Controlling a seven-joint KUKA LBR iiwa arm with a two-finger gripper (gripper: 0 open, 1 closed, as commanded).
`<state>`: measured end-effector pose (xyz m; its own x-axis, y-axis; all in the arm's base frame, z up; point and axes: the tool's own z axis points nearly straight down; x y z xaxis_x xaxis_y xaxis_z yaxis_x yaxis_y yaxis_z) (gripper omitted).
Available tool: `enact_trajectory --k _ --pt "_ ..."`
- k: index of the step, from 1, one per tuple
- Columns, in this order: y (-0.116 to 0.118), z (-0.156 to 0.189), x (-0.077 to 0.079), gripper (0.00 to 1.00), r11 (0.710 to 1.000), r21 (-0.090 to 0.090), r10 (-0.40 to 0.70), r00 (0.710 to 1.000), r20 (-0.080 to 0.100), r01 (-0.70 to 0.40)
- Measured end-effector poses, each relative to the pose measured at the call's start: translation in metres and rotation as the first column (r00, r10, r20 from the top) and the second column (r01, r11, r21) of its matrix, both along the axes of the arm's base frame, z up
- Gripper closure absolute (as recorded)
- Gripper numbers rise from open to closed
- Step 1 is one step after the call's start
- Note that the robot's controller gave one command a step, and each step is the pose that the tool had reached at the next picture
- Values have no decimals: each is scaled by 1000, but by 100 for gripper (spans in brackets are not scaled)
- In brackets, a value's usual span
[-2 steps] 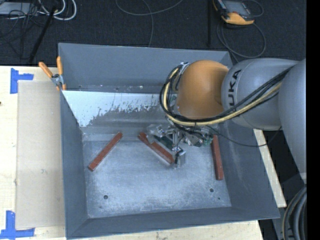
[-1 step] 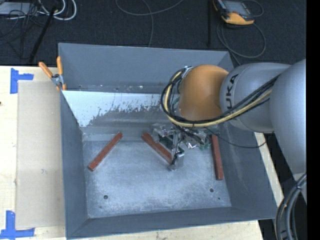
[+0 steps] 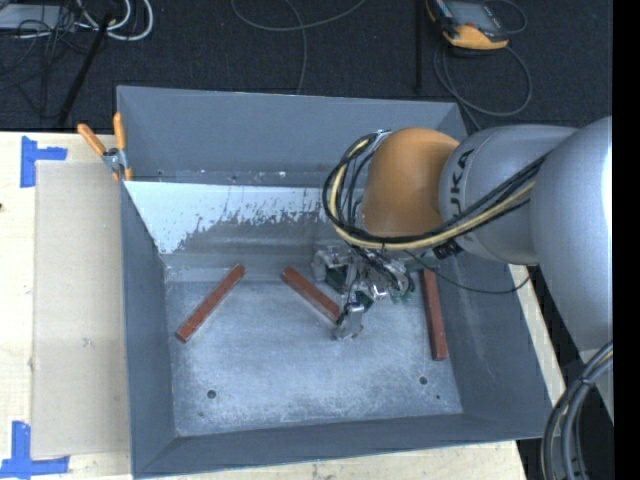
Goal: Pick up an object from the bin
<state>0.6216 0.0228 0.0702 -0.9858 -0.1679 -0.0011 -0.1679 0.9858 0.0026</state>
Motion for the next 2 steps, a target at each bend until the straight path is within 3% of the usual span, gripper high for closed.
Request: enact_trajectory --k 1,2 --pt "1 4 3 100 1000 1 1 1000 8 -1" --pt "0 0 1 0 1000 -2 3 1000 2 -3"
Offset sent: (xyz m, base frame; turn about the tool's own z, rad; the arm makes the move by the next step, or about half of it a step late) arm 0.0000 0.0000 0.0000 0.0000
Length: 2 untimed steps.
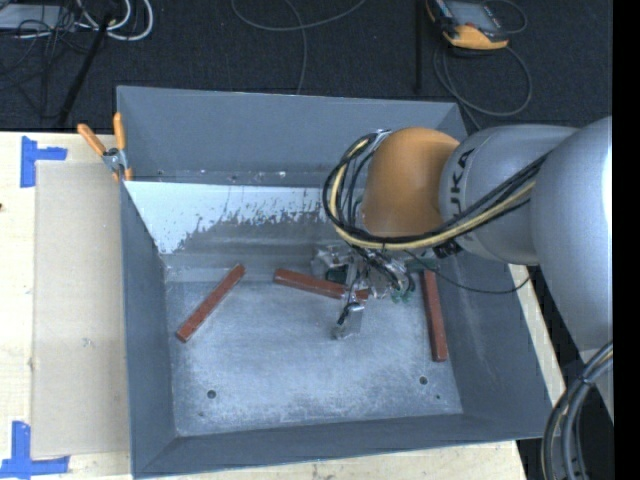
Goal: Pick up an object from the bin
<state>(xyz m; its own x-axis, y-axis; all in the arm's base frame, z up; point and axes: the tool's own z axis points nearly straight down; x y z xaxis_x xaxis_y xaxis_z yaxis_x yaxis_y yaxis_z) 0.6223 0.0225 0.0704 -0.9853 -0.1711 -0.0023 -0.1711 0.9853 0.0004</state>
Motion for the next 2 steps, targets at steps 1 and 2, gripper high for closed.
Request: enact_trajectory --k 1,2 --pt "0 0 0 100 1000 0 1 1000 0 -1" --pt "-10 186 -7 100 1000 -1 -11 1000 8 11"
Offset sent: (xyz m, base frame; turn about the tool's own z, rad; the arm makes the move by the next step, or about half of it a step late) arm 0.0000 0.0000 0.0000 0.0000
